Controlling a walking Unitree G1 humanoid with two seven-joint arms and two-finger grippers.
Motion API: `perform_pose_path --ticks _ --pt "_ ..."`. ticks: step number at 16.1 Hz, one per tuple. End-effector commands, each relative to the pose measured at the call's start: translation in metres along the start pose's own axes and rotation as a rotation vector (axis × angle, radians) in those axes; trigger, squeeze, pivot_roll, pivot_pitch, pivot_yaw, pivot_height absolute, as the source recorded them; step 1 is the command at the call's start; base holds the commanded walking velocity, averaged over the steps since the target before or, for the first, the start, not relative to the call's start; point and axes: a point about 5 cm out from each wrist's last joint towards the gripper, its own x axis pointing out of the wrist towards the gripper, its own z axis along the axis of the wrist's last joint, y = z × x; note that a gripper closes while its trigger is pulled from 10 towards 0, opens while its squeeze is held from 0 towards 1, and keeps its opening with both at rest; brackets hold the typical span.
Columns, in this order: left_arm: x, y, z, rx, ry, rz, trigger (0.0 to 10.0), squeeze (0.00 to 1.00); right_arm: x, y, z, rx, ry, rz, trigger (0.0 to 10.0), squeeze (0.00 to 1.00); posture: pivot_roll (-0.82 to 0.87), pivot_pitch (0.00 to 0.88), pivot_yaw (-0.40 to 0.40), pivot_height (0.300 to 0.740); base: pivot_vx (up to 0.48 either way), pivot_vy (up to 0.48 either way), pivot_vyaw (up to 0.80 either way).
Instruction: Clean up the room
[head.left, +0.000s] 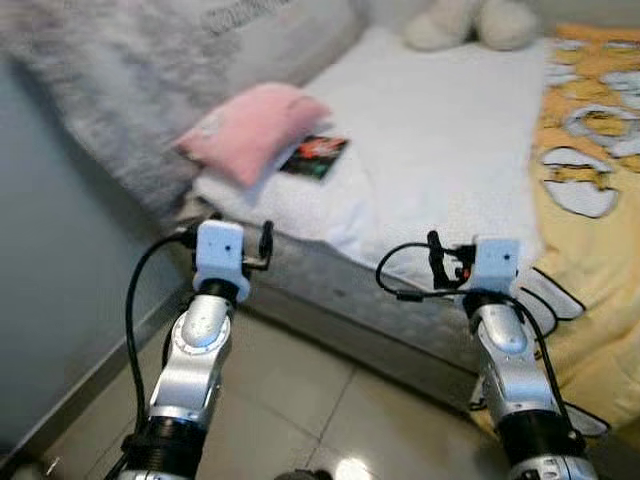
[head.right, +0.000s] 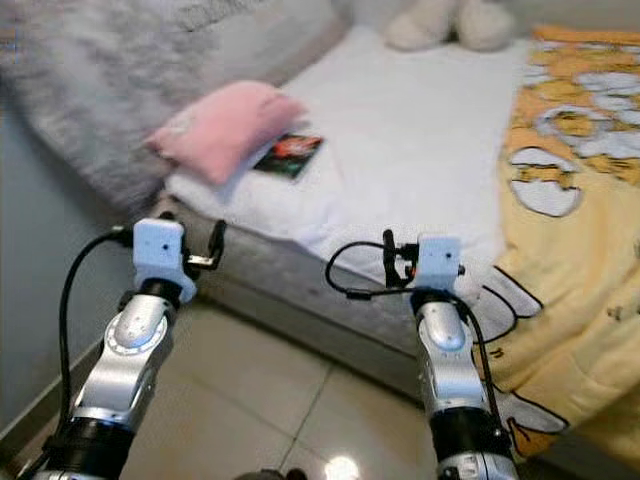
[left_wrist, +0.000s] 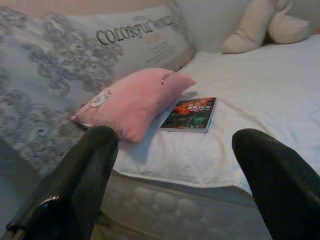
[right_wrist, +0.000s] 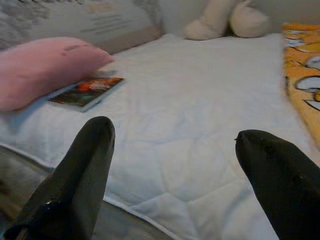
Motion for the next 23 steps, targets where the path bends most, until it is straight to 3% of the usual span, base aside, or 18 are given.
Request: perform_pose_path --ticks 1,4,5,11,13,14,17,18,21,23 --pt "0.002 -0.005 0.003 -0.003 -0.006 -0.008 10.0 0.00 0.002 -0.002 0.001 0.003 -0.010 -0.009 10.0 0.00 -0.19 0.000 0.180 0.740 0.000 -0.480 0.71" --pt "0.003 0.000 -0.002 -0.111 0.008 0.025 10.0 0.00 0.003 -0.001 0.003 0.008 -0.021 -0.011 10.0 0.00 -0.19 0.000 0.186 0.740 0.000 -0.470 0.71" --pt "0.005 0.007 -0.004 -0.069 0.025 0.061 10.0 0.00 0.005 0.000 0.006 0.009 -0.040 -0.007 10.0 0.00 -0.19 0.000 0.188 0.740 0.244 -0.304 0.70" --pt "-0.004 0.021 -0.023 -0.144 0.096 0.193 10.0 0.00 0.009 -0.003 0.008 -0.030 -0.038 0.040 10.0 0.00 -0.18 0.000 0.151 0.740 0.000 -0.168 0.69" --pt "-0.009 0.009 -0.023 -0.071 0.052 0.113 10.0 0.00 0.009 -0.007 0.005 -0.054 -0.010 0.078 10.0 0.00 -0.17 0.000 0.075 0.740 0.000 0.000 0.68" --pt "-0.012 0.005 -0.025 -0.077 0.047 0.103 10.0 0.00 0.009 -0.010 0.005 -0.067 0.002 0.091 10.0 0.00 -0.17 0.000 0.051 0.740 0.000 0.000 0.68" --pt "-0.010 -0.010 -0.024 -0.090 0.041 0.061 10.0 0.00 0.015 -0.013 0.009 -0.083 -0.001 0.108 10.0 0.00 -0.17 0.000 0.038 0.740 0.000 0.000 0.68" --pt "-0.008 -0.016 -0.017 -0.057 0.010 0.027 10.0 0.00 0.018 -0.012 0.010 -0.063 -0.003 0.093 10.0 0.00 -0.17 0.000 0.043 0.740 0.000 0.000 0.68" --pt "-0.002 -0.008 -0.011 -0.050 -0.019 0.047 10.0 0.00 0.022 0.005 0.011 -0.037 -0.022 0.105 10.0 0.00 -0.16 0.000 0.077 0.740 0.211 0.000 0.67" --pt "0.001 -0.005 -0.011 -0.005 0.003 0.057 10.0 0.00 0.021 0.006 0.007 -0.022 -0.007 0.082 10.0 0.00 -0.15 0.000 0.089 0.740 0.000 0.000 0.67"
